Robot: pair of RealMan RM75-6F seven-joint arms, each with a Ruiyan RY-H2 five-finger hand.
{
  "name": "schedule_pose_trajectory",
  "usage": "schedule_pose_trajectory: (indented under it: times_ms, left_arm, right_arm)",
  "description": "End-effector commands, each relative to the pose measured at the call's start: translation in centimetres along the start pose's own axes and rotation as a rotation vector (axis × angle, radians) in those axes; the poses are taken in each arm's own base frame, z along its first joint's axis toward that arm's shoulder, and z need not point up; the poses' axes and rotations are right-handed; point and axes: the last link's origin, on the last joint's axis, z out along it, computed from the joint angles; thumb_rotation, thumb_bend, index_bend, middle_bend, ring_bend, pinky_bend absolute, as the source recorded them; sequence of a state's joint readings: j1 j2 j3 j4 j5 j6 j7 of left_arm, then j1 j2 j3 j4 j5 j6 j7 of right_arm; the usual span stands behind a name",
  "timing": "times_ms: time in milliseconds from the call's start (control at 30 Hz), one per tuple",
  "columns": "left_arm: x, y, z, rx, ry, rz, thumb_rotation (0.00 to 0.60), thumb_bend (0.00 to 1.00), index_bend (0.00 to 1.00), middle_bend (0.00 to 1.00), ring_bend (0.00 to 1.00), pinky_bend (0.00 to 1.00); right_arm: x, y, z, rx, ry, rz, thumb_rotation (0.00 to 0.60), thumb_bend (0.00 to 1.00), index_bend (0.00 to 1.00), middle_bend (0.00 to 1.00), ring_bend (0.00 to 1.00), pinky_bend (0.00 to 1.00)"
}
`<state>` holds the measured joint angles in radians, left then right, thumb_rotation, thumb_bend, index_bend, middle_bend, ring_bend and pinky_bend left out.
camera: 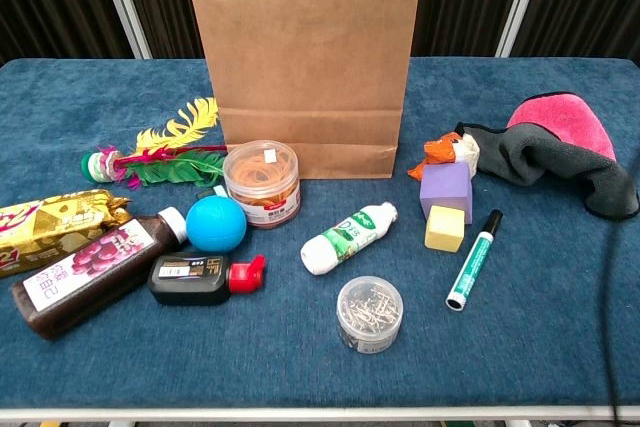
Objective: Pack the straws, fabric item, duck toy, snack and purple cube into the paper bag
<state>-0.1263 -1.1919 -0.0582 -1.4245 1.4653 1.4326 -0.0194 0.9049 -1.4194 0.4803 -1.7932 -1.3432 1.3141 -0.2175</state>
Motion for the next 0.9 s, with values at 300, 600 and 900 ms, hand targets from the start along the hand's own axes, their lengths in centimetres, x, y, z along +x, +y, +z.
schedule_pose_trajectory:
  times_ms: [300, 600, 900]
  left_arm:
    - [0.0, -1.0, -0.1, 0.02, -0.007, -0.004, 0.6, 0.06, 0.08, 0.03, 0.0, 0.17]
    - [0.2, -0.8, 0.5, 0.009, -0.005, -0.005, 0.6, 0.06, 0.08, 0.03, 0.0, 0.17]
    - [0.0, -0.6, 0.4, 0.005, -0.016, -0.003, 0.6, 0.06, 0.08, 0.03, 0.0, 0.17]
  right_arm:
    - [-6.5, 0.7, 3.8, -0.251, 0.095, 0.415, 0.6, 0.21, 0.72, 0.56, 0.46, 0.56]
    - [-7.1, 1.6, 2.8, -0.355, 0.093, 0.482, 0.6, 0.23, 0.72, 0.56, 0.46, 0.56]
    - [-7.8, 2.6, 1.1, -0.437, 0.052, 0.515, 0.6, 0.24, 0.72, 0.56, 0.46, 0.56]
